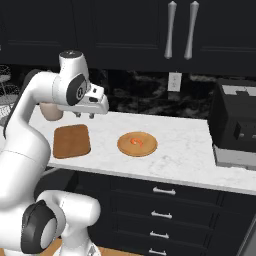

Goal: Pick up the knife from the drawer and place it on the cutting board. Then place the meat from the plate to the cutting board.

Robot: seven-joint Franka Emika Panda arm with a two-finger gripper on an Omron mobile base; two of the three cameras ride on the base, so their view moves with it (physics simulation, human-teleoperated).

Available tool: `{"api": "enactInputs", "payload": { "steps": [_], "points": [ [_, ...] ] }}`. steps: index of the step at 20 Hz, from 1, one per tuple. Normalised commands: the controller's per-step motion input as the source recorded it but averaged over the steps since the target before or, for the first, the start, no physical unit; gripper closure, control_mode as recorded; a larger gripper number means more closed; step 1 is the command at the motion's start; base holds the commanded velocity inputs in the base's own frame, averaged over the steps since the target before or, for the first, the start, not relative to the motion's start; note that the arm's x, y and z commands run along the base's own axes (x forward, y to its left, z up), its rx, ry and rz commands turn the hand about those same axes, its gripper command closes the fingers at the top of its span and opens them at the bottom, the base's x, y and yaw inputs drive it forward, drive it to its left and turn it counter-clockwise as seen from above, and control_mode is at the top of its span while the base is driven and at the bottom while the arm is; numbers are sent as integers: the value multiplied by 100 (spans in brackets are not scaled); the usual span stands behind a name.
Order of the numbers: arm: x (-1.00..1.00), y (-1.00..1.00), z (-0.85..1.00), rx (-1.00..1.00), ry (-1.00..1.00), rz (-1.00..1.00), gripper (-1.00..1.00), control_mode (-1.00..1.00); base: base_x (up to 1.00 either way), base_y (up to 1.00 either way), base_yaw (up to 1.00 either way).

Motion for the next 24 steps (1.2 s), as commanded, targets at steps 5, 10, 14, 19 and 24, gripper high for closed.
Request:
{"api": "enactInputs", "payload": {
  "steps": [5,10,14,19,24],
  "points": [
    [0,0,0,0,0,0,-100,100,0,0,0],
    [0,0,0,0,0,0,-100,100,5,-4,5],
    [0,0,0,0,0,0,-100,100,9,-49,42],
    [0,0,0,0,0,0,-100,100,7,-42,57],
    [0,0,0,0,0,0,-100,100,11,-34,56]
  ]
}}
